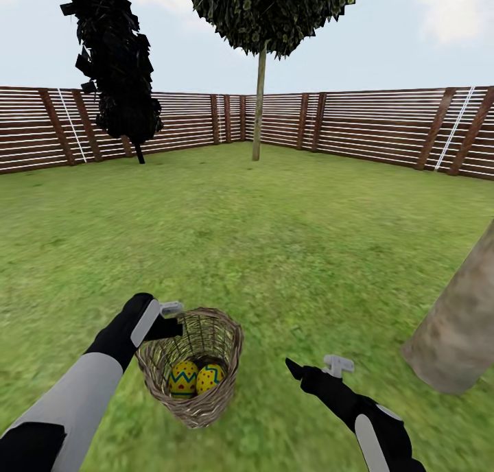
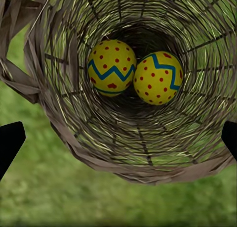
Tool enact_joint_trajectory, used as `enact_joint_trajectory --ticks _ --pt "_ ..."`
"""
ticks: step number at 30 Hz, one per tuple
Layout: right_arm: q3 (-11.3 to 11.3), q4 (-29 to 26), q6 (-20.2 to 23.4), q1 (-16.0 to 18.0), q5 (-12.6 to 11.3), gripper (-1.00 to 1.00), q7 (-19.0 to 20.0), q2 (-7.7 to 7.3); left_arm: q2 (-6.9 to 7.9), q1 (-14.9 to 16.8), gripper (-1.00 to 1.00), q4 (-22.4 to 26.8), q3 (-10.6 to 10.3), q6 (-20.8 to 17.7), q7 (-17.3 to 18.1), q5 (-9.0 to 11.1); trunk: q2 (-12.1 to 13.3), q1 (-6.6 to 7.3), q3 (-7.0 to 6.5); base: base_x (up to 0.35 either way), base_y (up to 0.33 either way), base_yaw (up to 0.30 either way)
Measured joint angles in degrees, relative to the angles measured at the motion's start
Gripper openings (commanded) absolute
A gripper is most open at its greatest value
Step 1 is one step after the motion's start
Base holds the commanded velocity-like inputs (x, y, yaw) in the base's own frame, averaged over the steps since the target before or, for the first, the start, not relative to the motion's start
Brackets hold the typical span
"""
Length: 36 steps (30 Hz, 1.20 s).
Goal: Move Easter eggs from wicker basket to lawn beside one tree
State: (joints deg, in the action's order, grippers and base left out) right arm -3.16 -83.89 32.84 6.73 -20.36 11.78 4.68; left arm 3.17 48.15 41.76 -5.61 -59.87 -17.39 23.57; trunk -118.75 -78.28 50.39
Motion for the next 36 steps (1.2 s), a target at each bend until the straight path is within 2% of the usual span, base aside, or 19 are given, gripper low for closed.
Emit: enact_joint_trajectory --ticks 8,21,28,36 --pt "0.00 0.00 0.00 0.00 0.00 1.00 0.00 0.00 0.00 -0.01 1.00 -0.06 -0.11 0.00 0.13 0.07 0.00 0.00 0.00 0.001 0.000 0.000" --pt "0.00 0.00 0.00 0.00 0.00 1.00 0.00 0.00 -0.08 -0.02 1.00 -0.22 -0.15 0.00 0.43 -0.16 0.00 0.01 0.00 0.106 0.039 0.000" --pt "0.00 0.00 -0.05 0.00 0.00 1.00 0.05 0.00 0.01 0.09 1.00 -2.30 -0.34 0.01 4.98 -0.43 0.00 0.01 0.00 0.118 -0.032 0.000" --pt "0.00 0.00 -0.08 0.00 0.01 1.00 0.12 0.00 0.08 0.15 1.00 -3.39 -0.38 0.00 6.46 -0.52 0.00 0.01 0.00 0.095 -0.010 -0.001"
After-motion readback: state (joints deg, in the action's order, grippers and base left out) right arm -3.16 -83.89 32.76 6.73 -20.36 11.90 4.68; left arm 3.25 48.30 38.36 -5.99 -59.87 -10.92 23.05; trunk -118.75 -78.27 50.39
